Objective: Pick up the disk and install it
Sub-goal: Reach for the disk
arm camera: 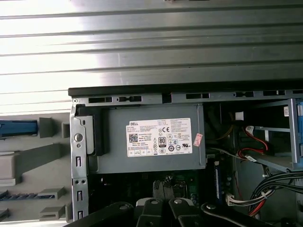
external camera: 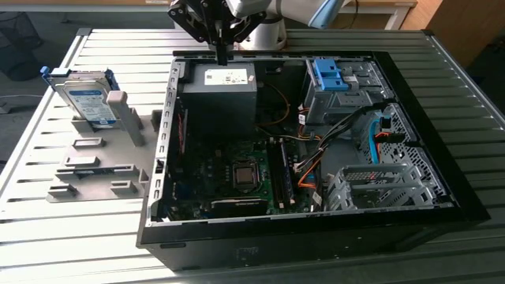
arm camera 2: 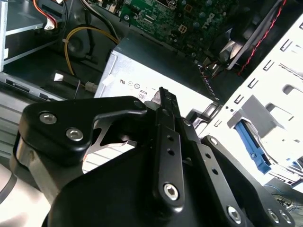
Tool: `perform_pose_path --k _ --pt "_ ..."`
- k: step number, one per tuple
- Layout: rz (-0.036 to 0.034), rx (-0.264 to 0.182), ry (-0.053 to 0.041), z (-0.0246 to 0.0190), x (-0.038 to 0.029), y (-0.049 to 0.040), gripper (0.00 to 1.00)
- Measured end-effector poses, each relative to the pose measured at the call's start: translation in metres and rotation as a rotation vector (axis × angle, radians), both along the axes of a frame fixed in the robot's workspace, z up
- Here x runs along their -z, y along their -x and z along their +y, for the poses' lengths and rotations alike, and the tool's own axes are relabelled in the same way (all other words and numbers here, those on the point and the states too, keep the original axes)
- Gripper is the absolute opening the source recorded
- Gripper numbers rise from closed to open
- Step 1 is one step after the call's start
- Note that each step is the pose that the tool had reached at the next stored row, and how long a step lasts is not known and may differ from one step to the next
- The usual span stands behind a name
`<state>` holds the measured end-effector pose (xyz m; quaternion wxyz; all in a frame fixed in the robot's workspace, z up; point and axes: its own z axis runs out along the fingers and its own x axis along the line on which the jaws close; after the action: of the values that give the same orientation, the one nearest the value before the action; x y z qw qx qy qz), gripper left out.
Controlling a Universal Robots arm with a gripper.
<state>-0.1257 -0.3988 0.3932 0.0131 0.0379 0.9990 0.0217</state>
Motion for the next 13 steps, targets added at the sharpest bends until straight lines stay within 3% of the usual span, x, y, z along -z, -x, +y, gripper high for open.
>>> perform_pose_path --k 13 --pt "0.0000 0.000 -0.0001 0.0000 0.0002 0.0030 0.11"
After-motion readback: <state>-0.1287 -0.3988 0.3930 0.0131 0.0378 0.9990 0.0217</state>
